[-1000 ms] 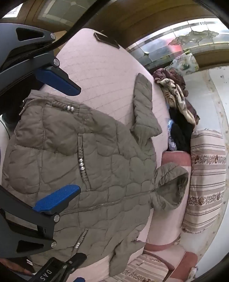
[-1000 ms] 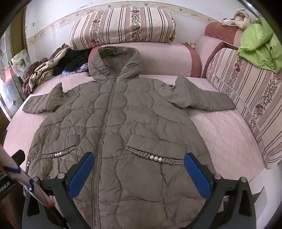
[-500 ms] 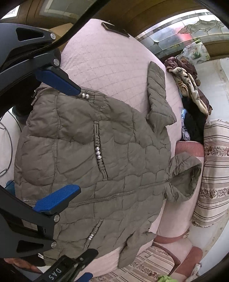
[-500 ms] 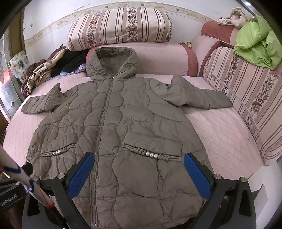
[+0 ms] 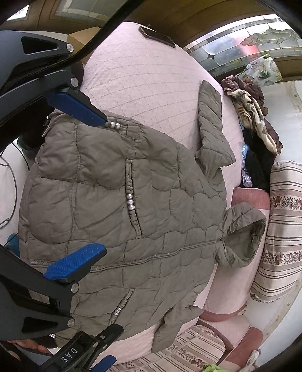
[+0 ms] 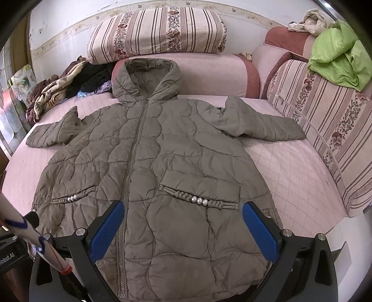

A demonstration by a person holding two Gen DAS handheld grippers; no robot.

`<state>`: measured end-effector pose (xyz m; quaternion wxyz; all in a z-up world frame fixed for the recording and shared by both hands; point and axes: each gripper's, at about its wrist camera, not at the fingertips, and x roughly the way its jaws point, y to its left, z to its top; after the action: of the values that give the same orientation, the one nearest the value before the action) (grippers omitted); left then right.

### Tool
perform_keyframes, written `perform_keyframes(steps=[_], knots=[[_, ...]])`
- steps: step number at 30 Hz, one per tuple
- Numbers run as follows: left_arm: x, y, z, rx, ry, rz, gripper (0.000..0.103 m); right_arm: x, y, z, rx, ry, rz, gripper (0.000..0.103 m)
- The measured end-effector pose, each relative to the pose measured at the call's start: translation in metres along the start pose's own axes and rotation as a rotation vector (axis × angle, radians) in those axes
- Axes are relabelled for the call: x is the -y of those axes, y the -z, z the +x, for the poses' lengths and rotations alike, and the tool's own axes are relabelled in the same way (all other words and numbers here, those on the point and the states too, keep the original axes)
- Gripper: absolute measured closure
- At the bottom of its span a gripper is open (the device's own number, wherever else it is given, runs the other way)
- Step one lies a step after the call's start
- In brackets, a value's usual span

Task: Fold large clothes

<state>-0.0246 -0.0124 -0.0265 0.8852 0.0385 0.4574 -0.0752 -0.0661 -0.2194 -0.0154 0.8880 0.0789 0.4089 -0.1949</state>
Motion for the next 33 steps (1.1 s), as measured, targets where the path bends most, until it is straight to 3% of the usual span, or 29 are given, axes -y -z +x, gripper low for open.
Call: perform_keyframes(steps=[17,23,29,33], knots=[[-0.003,0.01,-0.025,0.046,0.02,-0.001,0.002,0.004,0.009,-0.025,0.021,0.04,0.006,0.0],[-0.021,0.019,-0.052,0.13,0.04,-0.096,0.002,0.004,0.015,-0.054,0.074,0.072,0.009,0.0],[-0.047,0.022,-0.07,0.208,-0.023,-0.169,0.002,0.007,0.018,-0.066,0.097,0.091,0.028,0.0],[-0.055,0.023,-0.071,0.18,-0.076,-0.14,0.002,0.009,0.022,-0.069,0.105,0.097,0.032,0.0]])
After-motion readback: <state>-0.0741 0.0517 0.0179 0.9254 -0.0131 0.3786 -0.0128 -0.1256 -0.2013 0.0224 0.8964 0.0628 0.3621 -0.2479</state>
